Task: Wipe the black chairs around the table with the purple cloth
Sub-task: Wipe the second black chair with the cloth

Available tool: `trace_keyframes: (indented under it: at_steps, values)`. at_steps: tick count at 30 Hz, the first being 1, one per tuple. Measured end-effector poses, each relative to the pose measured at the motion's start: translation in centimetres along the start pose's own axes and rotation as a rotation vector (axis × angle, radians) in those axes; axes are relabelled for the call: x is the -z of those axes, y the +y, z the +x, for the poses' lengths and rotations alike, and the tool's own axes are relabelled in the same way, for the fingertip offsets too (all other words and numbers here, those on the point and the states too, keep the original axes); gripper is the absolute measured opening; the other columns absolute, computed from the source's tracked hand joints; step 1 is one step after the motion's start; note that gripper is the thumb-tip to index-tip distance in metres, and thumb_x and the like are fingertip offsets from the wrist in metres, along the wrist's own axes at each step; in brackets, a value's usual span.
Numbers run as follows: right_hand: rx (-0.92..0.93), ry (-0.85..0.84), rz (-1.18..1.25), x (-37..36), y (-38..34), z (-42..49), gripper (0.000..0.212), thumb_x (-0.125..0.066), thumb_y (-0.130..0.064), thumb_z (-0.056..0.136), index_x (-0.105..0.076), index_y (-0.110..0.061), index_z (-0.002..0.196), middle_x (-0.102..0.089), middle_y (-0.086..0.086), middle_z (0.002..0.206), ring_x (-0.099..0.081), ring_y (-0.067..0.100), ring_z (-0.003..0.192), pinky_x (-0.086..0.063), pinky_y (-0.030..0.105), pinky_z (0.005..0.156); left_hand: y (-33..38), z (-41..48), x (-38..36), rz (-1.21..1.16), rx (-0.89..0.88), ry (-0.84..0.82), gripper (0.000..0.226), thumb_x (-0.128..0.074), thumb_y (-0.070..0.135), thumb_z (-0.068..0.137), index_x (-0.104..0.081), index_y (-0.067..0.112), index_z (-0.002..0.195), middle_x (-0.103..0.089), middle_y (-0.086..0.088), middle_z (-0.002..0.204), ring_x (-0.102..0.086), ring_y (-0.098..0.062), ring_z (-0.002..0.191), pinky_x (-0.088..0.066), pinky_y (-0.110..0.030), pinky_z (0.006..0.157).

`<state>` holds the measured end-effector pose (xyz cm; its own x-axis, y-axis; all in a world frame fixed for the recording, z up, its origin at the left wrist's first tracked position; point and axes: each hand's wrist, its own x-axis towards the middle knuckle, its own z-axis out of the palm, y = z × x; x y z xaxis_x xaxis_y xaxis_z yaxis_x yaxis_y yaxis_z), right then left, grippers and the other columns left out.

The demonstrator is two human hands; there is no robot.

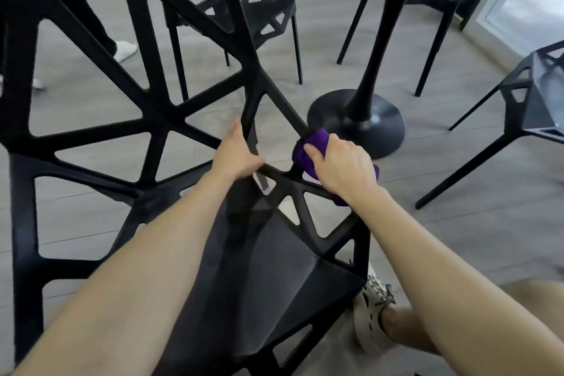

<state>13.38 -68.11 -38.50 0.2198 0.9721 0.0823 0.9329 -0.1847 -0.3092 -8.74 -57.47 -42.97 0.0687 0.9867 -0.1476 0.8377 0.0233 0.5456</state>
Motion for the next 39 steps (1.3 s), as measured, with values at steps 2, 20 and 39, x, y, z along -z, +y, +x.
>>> trace_keyframes:
  at_steps: [2,20,39]
  values:
    - [0.057,-0.006,0.011,1.1,-2.6,2.5,0.047,-0.042,-0.06,0.11,-0.049,-0.016,0.095,-0.05,-0.002,0.071,-0.052,0.021,0.062,-0.041,0.038,0.063,-0.6,0.2,-0.2,0.004,-0.072,0.058,0.097,-0.081,0.033,0.072,-0.036,0.021,0.157,-0.059,-0.005,0.143,-0.06,-0.031,0.129,-0.055,-0.043,0.1]
    - [0.017,0.022,0.024,1.4,-5.3,3.8,0.043,-0.048,-0.058,0.108,-0.052,-0.015,0.098,-0.057,-0.002,0.075,-0.054,0.021,0.063,-0.04,0.036,0.058,-2.5,0.2,-2.0,0.511,-0.141,0.152,0.089,-0.06,0.048,0.096,-0.026,-0.001,0.163,-0.071,-0.013,0.128,-0.062,-0.026,0.132,-0.005,-0.043,0.135]
    - [-0.106,0.076,0.215,-1.5,5.3,-7.6,0.034,-0.066,-0.051,0.1,-0.059,-0.019,0.109,-0.067,-0.004,0.094,-0.06,0.026,0.084,-0.04,0.036,0.073,-3.0,1.1,0.4,0.383,-0.133,-0.056,0.09,-0.055,0.055,0.103,-0.018,0.003,0.167,-0.052,-0.02,0.158,-0.025,-0.033,0.161,-0.002,-0.041,0.134]
